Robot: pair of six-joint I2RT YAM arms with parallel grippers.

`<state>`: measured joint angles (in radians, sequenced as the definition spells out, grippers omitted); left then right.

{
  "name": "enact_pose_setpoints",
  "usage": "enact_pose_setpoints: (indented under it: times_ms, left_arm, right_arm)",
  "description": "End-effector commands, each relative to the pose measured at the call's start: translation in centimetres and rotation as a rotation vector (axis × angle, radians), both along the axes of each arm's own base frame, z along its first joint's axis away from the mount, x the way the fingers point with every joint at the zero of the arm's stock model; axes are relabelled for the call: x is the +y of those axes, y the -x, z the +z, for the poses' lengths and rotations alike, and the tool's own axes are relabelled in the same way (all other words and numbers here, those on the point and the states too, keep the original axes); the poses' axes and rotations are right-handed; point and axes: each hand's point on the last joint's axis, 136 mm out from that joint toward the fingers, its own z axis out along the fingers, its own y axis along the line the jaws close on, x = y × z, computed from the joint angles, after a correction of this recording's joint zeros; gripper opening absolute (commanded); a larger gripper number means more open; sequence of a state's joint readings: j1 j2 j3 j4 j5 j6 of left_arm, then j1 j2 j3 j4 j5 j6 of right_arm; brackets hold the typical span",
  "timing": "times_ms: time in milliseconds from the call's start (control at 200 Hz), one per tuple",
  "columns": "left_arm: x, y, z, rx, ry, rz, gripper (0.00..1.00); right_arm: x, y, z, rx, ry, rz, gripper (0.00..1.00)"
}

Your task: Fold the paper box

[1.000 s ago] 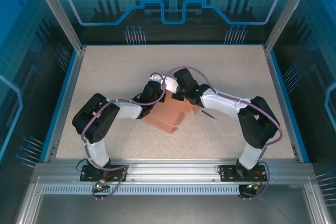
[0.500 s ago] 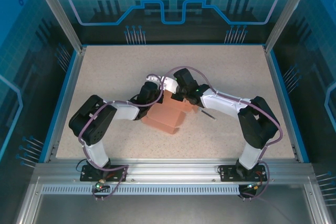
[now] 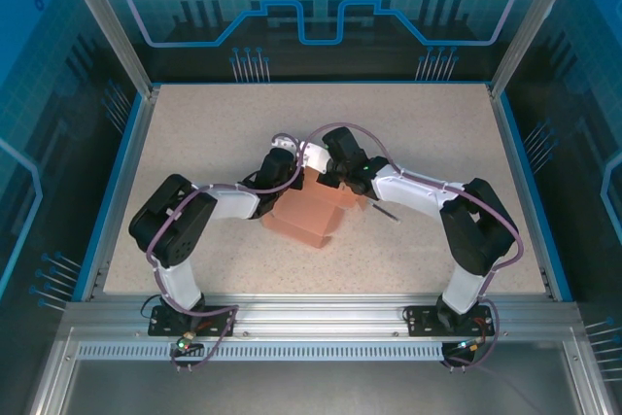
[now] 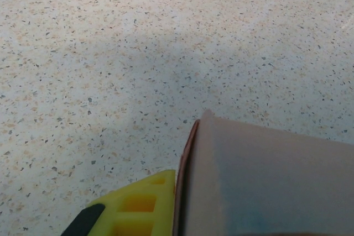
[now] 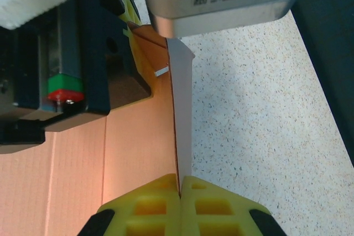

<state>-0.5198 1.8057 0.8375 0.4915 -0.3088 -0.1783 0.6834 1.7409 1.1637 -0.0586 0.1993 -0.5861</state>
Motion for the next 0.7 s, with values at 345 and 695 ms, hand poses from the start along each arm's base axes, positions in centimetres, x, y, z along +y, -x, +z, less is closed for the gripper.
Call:
enact_pose_setpoints:
  times_ms: [345, 695]
  left_arm:
    - [1.4, -0.3, 0.2, -0.026, 0.126, -0.053, 0.38]
    - [1.3, 0.8, 2.1, -0.046, 0.173, -0.090, 0.61]
  right_arm:
    - [-0.1, -0.3, -0.9, 0.058, 0.035, -0.092, 0.00]
    - [0.1, -0.8, 0.0, 0.039, 0.041, -0.090, 0.00]
